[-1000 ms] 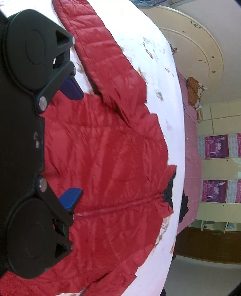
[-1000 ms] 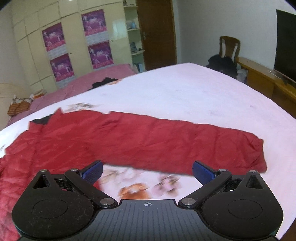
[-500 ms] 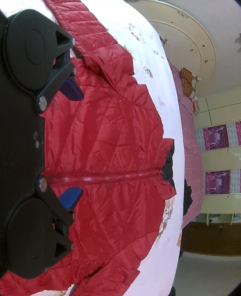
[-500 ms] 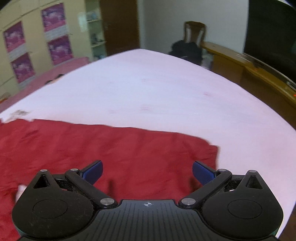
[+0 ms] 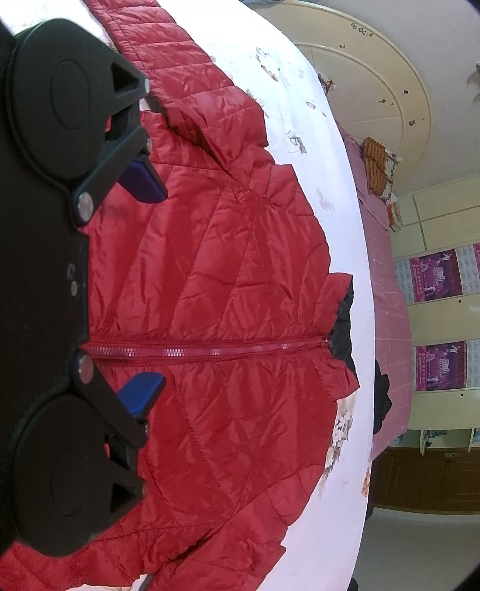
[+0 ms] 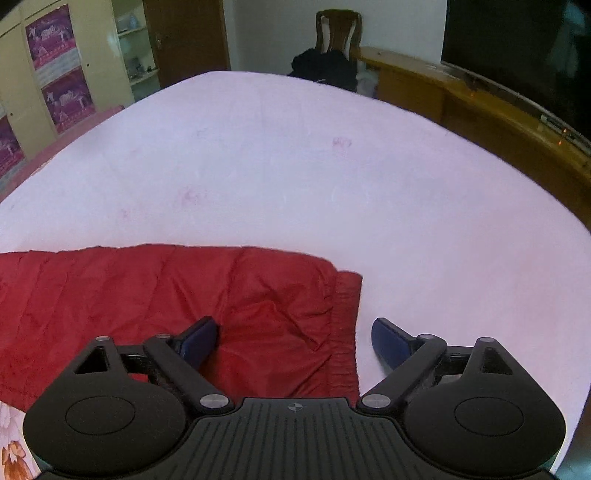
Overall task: Fold large clothes
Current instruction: 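Grasp the sleeve cuff with the right tool and lift it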
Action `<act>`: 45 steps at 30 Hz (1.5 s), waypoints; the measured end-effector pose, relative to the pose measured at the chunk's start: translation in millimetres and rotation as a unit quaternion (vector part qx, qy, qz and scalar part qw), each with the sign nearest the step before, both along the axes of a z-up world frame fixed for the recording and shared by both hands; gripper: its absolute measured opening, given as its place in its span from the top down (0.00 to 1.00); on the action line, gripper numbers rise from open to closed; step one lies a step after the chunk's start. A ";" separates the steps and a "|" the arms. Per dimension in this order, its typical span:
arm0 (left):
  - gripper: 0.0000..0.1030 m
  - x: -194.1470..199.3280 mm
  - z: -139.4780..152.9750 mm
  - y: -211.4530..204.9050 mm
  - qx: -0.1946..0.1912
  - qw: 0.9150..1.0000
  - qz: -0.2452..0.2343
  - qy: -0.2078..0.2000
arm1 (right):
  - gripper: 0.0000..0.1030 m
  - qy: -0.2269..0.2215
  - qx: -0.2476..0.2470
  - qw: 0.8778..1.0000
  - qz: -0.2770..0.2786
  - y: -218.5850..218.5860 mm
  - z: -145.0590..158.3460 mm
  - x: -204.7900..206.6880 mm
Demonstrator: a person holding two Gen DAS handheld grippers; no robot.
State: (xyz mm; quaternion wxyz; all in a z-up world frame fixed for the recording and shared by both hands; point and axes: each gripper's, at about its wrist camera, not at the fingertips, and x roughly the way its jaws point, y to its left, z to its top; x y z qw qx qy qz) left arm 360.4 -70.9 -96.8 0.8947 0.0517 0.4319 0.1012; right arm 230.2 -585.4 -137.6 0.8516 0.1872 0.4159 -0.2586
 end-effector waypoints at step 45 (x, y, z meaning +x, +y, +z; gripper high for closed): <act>0.14 -4.7 7.5 172.0 -0.107 0.994 0.021 -0.021 | 0.15 -0.066 0.204 0.881 0.421 459.4 36.3 204.8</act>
